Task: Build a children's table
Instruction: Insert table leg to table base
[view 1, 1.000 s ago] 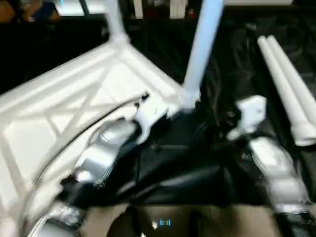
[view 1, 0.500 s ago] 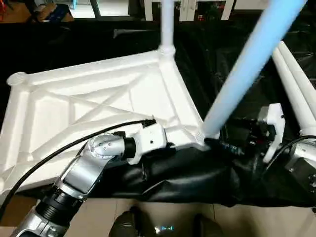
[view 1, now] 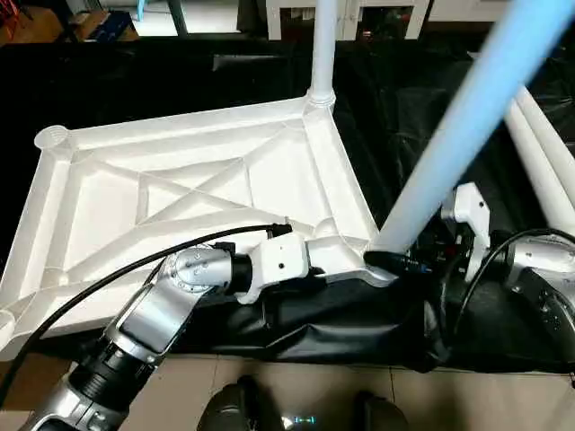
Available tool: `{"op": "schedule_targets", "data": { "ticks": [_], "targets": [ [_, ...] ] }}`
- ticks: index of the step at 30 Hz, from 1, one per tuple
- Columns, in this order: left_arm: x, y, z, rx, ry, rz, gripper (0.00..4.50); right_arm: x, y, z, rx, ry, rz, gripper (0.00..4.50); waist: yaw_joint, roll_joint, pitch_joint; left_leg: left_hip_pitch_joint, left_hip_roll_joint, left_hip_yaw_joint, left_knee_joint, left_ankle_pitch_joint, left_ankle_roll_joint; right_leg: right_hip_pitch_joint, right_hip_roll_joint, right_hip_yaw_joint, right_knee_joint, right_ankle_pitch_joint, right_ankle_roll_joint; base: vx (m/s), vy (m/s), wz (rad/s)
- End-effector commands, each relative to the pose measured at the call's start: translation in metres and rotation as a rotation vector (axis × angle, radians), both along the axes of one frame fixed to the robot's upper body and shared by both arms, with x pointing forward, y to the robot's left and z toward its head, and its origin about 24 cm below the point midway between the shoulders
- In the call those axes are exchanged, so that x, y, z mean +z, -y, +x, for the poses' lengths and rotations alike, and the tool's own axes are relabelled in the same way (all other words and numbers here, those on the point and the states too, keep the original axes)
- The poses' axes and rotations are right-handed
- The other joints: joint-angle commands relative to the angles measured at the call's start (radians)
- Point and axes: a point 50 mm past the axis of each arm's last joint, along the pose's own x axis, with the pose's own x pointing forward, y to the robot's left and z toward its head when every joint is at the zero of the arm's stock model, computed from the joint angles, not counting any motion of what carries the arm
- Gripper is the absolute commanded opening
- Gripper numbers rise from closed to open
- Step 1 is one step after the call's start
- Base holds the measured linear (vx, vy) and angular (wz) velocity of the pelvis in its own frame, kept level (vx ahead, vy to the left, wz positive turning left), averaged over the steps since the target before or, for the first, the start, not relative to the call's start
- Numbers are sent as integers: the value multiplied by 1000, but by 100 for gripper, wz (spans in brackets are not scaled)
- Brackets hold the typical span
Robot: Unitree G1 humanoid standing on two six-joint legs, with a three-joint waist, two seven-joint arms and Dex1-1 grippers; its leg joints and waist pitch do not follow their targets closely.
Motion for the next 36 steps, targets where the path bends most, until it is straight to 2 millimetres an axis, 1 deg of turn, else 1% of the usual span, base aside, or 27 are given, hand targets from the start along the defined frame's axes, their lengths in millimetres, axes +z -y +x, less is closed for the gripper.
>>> {"op": "schedule_targets", "data": {
  "ticks": [1,2,4,6,10,11,13,15,17,18,19,20,21,22,23,24,25,26,27,28,29,30,31,32,33,34,36],
  "targets": [
    [-10,5,-8,-65,-45,5,0,1,-1,0,30,-1,-23,320,-5,-47,-90,31,8,-4,-42,-145,147,37,1,8,-58,-103,-251,0,0,0],
    [-10,5,-7,-65,-45,5,0,0,-1,0,31,-5,-23,316,-5,-46,-89,31,9,-4,-42,-148,147,35,1,8,-59,-110,-251,0,0,0],
    [-11,5,-7,-64,-46,5,0,-1,-1,1,29,-7,-22,301,-5,-47,-90,31,9,-4,-42,-152,144,35,1,8,-59,-120,-250,0,0,0],
    [-11,5,-7,-60,-52,2,0,-4,-2,2,10,-4,-27,282,-6,-46,-90,31,9,-4,-42,-152,140,34,1,8,-59,-127,-250,0,0,0],
    [-12,5,-7,-52,-54,4,0,-10,-3,4,-43,-9,-21,262,-8,-44,-89,32,8,-5,-44,-169,131,33,1,7,-62,-146,-246,0,0,0],
    [-12,5,-7,-45,-53,6,0,-15,-3,3,-75,-20,-22,260,-9,-43,-87,33,8,-5,-46,-184,123,31,2,7,-65,-164,-242,0,0,0],
    [-12,6,-6,-24,-54,6,0,-21,-4,3,-123,-36,-18,259,-11,-45,-84,33,9,-5,-50,-209,109,30,1,8,-69,-200,-233,0,0,0],
    [-13,6,-4,5,-54,6,0,-26,-4,4,-175,-46,-10,259,-15,-42,-83,34,9,-8,-56,-248,83,28,0,7,-75,-263,-215,0,0,0],
    [-14,9,-1,57,-61,5,0,-32,-4,6,-260,-66,12,258,-19,-43,-79,35,10,-10,-61,-289,62,23,0,7,-81,-310,-199,0,0,0],
    [-13,14,2,109,-66,-8,0,-39,-6,9,-352,-79,33,258,-22,-40,-77,35,9,-12,-65,-313,46,21,0,7,-84,-344,-187,0,0,0],
    [-13,14,2,109,-66,-8,0,-39,-6,9,-352,-79,33,258,-26,-39,-76,34,10,-12,-67,-321,35,19,1,8,-84,-352,-182,0,0,0],
    [-13,18,4,145,-70,-17,0,-43,-7,11,-416,-90,47,258,-28,-40,-77,34,8,-15,-71,-348,14,19,0,5,-87,-380,-170,0,0,0],
    [-13,23,7,199,-74,-31,0,-49,-10,14,-495,-93,67,258,-33,-41,-77,32,8,-17,-74,-362,-1,18,1,4,-88,-386,-159,0,0,0],
    [-13,27,9,232,-76,-39,0,-52,-12,16,-542,-95,79,258,-33,-43,-78,31,6,-18,-75,-369,-6,18,1,3,-91,-394,-152,0,0,0],
    [-13,32,14,302,-83,-60,0,-57,-13,21,-652,-93,98,258,-34,-46,-76,35,5,-18,-76,-397,-12,14,1,3,-96,-423,-137,0,0,0],
    [-13,37,17,362,-94,-78,0,-62,-16,25,-734,-98,118,258,-37,-40,-74,39,3,-18,-75,-429,-20,7,1,3,-103,-457,-126,0,0,0],
    [-13,40,19,394,-101,-87,0,-65,-17,27,-778,-103,128,258,-40,-40,-72,38,2,-18,-76,-441,-28,3,0,3,-104,-477,-122,0,0,0],
    [-12,47,20,415,-116,-105,0,-69,-22,31,-858,-116,150,257,-42,-41,-75,37,-1,-25,-79,-451,-39,9,-2,-2,-105,-504,-107,0,0,0],
    [-12,48,20,416,-118,-108,0,-70,-23,32,-870,-119,153,257,-45,-41,-76,36,-2,-30,-83,-462,-40,12,0,-5,-109,-506,-93,0,0,0],
    [-8,57,21,434,-131,-137,0,-75,-29,39,-989,-133,195,257,-45,-38,-76,36,-3,-33,-85,-467,-38,13,1,-5,-111,-497,-88,0,0,0],
    [-5,63,23,457,-131,-162,0,-77,-34,45,-1065,-143,221,257,-52,-37,-72,38,-5,-35,-86,-506,-38,4,3,-7,-116,-508,-86,0,0,0],
    [-2,67,25,473,-131,-179,0,-78,-37,48,-1105,-149,237,257,-59,-34,-72,42,-6,-37,-87,-538,-42,0,4,-9,-119,-513,-85,0,0,0],
    [1,70,26,487,-131,-191,0,-78,-41,51,-1134,-152,248,257,-61,-34,-74,41,-7,-40,-86,-549,-44,3,4,-12,-118,-509,-84,0,0,0],
    [4,71,27,474,-124,-201,0,-71,-53,54,-1082,-119,269,257,-64,-33,-72,39,-7,-43,-90,-569,-46,5,6,-15,-120,-504,-77,0,0,0],
    [4,71,27,473,-124,-201,0,-71,-53,55,-1077,-117,270,257,-63,-32,-74,40,-6,-46,-92,-580,-44,7,6,-17,-121,-483,-73,0,0,0],
    [5,71,27,471,-121,-199,0,-68,-58,56,-1046,-101,273,256,-64,-32,-74,39,-6,-46,-94,-583,-41,7,8,-17,-122,-466,-72,0,0,0],
    [5,67,28,462,-111,-186,0,-60,-64,57,-978,-49,269,256,-62,-35,-73,43,-6,-42,-94,-596,-33,2,9,-14,-125,-438,-73,0,0,0]
  ]
}}
